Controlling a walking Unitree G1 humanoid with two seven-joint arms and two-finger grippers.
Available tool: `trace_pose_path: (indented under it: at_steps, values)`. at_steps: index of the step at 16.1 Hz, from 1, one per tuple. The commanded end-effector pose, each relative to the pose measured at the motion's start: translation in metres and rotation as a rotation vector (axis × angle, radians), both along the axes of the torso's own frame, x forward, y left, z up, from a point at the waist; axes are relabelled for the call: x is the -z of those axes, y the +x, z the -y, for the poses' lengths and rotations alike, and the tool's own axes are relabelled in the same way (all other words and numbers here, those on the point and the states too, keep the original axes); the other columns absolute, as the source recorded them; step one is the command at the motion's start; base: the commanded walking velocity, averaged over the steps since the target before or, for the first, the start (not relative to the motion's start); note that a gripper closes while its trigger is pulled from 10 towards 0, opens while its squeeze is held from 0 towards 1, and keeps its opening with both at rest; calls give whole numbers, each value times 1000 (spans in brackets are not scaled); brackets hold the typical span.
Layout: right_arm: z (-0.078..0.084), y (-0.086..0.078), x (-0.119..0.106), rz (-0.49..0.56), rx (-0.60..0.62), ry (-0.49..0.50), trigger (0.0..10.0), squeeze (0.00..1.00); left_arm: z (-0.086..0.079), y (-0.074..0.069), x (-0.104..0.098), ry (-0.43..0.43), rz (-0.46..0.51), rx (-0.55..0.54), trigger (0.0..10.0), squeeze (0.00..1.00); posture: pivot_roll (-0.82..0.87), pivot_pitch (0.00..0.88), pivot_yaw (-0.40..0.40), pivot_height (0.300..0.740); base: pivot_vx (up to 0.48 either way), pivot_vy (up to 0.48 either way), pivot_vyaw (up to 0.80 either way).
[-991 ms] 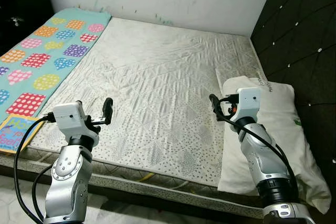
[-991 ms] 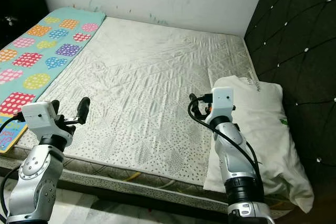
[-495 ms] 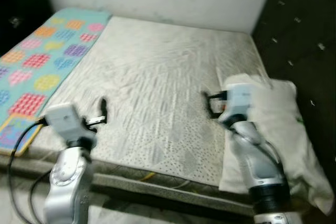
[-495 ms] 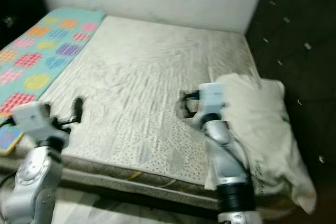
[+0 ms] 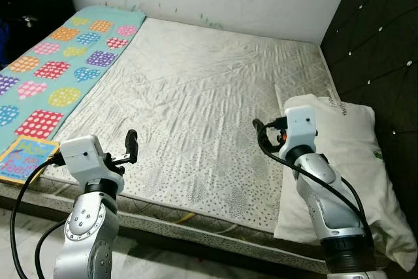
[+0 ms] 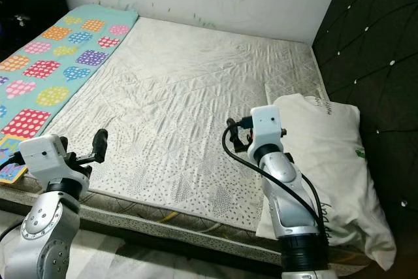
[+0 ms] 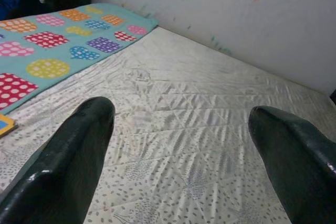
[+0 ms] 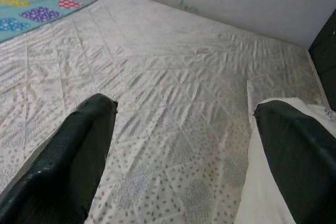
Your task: Clean up the room
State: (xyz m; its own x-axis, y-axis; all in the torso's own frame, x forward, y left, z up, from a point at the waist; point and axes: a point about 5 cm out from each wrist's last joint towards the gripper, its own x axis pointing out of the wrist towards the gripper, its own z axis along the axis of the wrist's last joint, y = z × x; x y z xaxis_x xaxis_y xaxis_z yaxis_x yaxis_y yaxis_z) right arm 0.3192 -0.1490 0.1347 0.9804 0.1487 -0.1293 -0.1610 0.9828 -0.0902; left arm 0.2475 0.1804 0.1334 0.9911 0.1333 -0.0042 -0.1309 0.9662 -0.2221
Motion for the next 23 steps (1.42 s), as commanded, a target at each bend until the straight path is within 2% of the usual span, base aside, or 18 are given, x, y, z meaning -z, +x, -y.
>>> trace_pose_path:
  at_steps: [1,4,12,16,17,19,20,22,23]
  values:
    - [2,-1,-1,0,11,-1,10000,0,1,0,-4,2,12,4,10000,0,-4,20,-87,740,0,0,-800]
    - [3,-1,-4,-4,9,-6,10000,0,1,0,-4,-28,8,-1,10000,0,-8,20,-92,740,0,0,-800]
    - [-1,0,-6,-7,-13,9,10000,0,3,4,-11,-39,35,8,10000,0,-12,34,-94,740,0,0,-800]
    - [1,0,-9,18,31,26,10000,0,4,4,-13,-55,51,12,10000,0,-17,50,-93,740,0,0,0]
    - [0,1,-9,22,25,2,10000,0,5,5,-13,-56,57,19,10000,0,-17,47,-92,740,0,0,0]
    - [-3,1,-12,69,-21,16,10000,0,4,5,-13,-62,59,20,10000,0,-16,43,-90,740,0,0,0]
    - [-3,0,-13,84,-23,-33,10000,0,4,5,-13,-71,59,22,10000,0,-17,45,-91,740,0,0,0]
    - [-5,-1,-13,80,-28,4,10000,0,4,5,-14,-73,60,25,10000,0,-17,43,-90,740,0,0,0]
    - [-5,-3,-12,44,-28,45,10000,0,5,6,-14,-78,62,29,10000,0,-16,41,-92,740,0,0,0]
